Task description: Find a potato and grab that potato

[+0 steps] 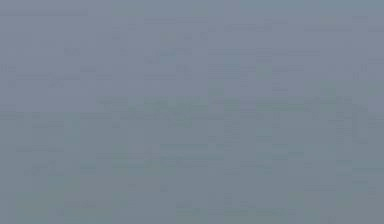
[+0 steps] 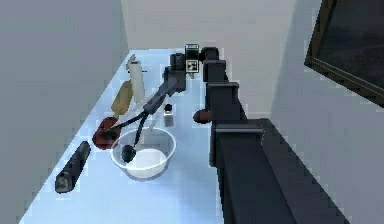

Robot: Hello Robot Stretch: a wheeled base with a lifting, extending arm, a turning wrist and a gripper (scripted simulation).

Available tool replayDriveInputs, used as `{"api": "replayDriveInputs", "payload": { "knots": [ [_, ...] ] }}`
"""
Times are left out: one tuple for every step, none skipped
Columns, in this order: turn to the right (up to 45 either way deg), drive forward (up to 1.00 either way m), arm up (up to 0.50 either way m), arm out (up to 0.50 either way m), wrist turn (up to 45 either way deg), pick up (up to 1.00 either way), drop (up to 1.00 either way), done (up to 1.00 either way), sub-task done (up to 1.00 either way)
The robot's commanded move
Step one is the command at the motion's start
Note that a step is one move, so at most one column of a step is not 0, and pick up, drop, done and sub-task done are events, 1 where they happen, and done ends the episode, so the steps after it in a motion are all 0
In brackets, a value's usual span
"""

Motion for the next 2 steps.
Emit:
{"api": "replayDriveInputs", "payload": {
  "knots": [
    [0.0,0.0,0.0,0.0,45.0,0.0,0.0,0.0,0.0],
    [0.0,0.0,0.0,0.0,45.0,0.0,0.0,0.0,0.0]
  ]
}}
